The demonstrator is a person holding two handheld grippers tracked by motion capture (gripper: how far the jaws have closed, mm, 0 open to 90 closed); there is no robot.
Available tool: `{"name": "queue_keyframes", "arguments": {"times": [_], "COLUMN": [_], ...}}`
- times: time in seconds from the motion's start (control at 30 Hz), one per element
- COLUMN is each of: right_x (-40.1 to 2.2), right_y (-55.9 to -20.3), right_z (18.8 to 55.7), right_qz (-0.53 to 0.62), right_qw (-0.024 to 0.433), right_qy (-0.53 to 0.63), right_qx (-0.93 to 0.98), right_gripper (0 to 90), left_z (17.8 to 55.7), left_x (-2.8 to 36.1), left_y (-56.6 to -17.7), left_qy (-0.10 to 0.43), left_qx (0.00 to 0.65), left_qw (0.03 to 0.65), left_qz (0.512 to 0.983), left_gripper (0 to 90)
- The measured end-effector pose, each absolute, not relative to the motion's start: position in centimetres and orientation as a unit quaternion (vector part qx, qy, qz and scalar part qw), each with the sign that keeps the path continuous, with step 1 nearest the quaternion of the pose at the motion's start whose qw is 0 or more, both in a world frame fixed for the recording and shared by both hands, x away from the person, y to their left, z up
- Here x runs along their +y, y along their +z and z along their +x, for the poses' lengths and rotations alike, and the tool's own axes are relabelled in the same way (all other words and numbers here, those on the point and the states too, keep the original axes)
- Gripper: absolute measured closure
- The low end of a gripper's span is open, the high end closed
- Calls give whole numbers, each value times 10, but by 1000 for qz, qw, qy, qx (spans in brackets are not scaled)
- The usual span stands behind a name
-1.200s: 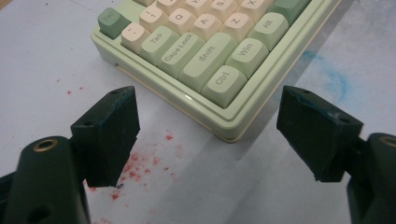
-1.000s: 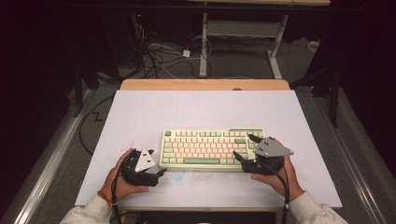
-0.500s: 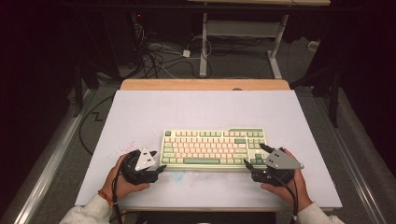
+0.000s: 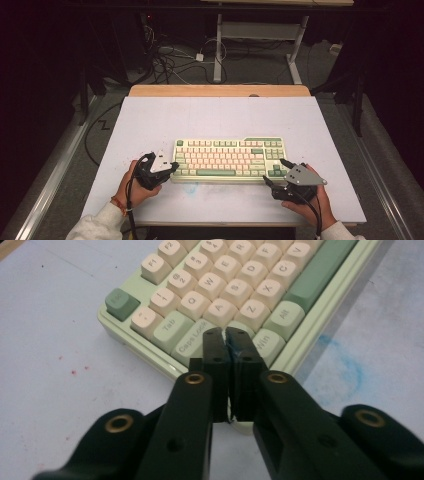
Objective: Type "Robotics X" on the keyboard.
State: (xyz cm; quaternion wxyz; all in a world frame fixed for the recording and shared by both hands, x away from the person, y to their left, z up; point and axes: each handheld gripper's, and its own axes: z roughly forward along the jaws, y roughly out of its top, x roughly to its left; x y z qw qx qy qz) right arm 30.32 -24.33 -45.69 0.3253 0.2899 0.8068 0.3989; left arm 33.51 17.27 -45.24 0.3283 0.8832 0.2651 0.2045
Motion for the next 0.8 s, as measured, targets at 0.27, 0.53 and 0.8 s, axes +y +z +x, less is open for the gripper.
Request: {"name": "queue_keyframes", "arguments": {"times": [0.27, 0.53, 0.8], "right_x": [-242, -241, -241], "right_y": [-459, -462, -463], "right_z": [305, 307, 308], "right_qz": [291, 294, 293], "right_qw": [321, 312, 313], "right_qy": [396, 396, 390], "right_qx": [810, 812, 815], "right_gripper": [240, 247, 248], "left_z": [345, 358, 369], "left_x": [160, 147, 127], "left_y": [-445, -438, -434], "left_qy": [198, 204, 201], "left_qx": [256, 244, 221], "left_qw": [322, 318, 304], "left_qz": [890, 893, 905], "left_gripper": [878, 878, 878]}}
